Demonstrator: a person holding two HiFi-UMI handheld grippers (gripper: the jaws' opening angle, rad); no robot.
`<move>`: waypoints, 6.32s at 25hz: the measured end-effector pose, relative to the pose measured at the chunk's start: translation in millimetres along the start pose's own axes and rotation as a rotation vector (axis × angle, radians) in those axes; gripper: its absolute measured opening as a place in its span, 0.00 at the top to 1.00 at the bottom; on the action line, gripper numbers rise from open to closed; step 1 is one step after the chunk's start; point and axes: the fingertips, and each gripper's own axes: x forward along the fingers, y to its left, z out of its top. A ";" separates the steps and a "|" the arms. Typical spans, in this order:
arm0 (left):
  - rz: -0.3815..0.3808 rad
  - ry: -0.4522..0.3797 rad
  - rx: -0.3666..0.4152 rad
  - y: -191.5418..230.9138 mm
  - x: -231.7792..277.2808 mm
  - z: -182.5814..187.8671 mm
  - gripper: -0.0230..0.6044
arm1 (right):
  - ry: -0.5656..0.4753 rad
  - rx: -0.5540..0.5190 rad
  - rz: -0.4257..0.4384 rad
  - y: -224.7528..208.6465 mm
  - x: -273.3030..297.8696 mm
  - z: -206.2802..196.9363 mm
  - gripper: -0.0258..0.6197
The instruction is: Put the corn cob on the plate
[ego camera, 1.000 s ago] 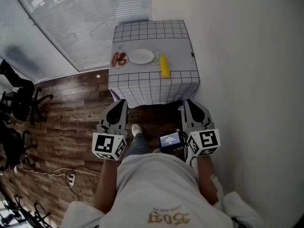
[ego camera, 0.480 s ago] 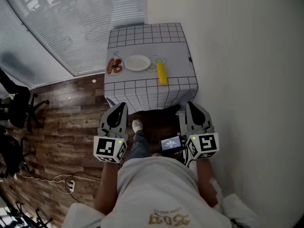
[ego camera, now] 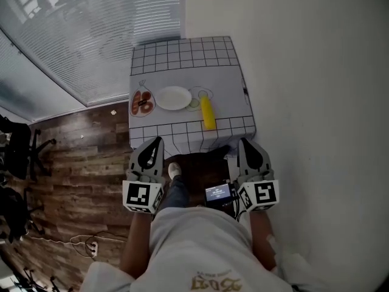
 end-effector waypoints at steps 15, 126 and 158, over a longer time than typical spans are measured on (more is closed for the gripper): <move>-0.033 0.000 -0.062 118.5 88.6 -6.8 0.95 | 0.146 -0.018 -0.046 6.2 136.8 -12.4 0.95; -1.643 0.517 1.422 -83.0 251.1 -258.7 0.53 | 0.931 0.139 -0.045 5.9 187.3 -271.7 0.49; -1.539 0.466 1.519 -94.1 252.2 -214.7 0.53 | 0.832 -0.067 -0.066 -13.4 181.8 -219.5 0.56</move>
